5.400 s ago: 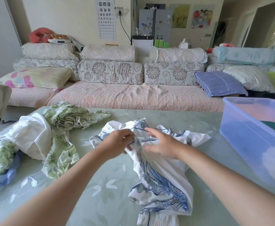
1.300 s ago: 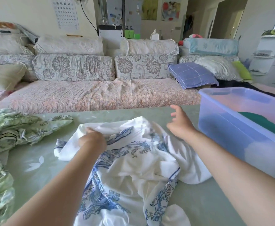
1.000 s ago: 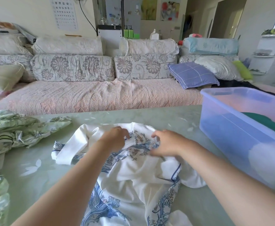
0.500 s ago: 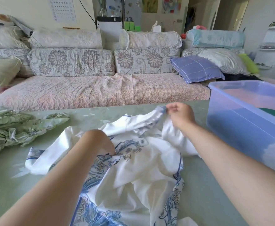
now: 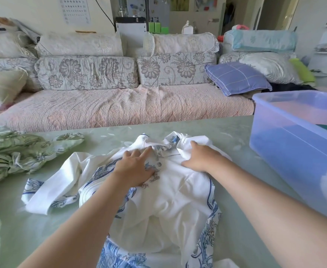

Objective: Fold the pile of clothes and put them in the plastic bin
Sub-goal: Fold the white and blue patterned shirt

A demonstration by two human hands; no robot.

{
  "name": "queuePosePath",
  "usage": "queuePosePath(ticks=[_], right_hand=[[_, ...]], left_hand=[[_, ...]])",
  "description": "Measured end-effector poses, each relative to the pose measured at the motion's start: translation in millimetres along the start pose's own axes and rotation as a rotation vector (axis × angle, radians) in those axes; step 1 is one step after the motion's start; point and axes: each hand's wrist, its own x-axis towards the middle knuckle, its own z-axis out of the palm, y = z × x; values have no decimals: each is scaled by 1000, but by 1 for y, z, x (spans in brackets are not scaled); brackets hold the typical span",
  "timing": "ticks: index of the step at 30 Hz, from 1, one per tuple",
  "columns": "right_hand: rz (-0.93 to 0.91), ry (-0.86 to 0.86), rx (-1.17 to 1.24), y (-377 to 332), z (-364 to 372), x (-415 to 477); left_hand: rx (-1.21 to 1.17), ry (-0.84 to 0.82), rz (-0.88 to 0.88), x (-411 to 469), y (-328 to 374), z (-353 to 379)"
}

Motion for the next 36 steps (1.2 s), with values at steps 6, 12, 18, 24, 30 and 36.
queuePosePath(ticks=[6,12,18,24,30,36], right_hand=[[-30,152,-12,-14,7,19],[-238,462,400,-30,3,36],[-375,79,458,-40,3,31],[19,142,-62,-35,-4,17],[-67,-32,4,-37,-2,11],[-1,482,-197,-21,-23,9]], left_hand=[[-181,81,-196,17,-6,-9],[-330,253,-400,36,-17,-16],[-702,275,-271,37,-36,-27],[-228,33,-101,23,-43,-16],[-75,-60,-78,18,-36,-4],[-24,134,-20,10,-30,-13]])
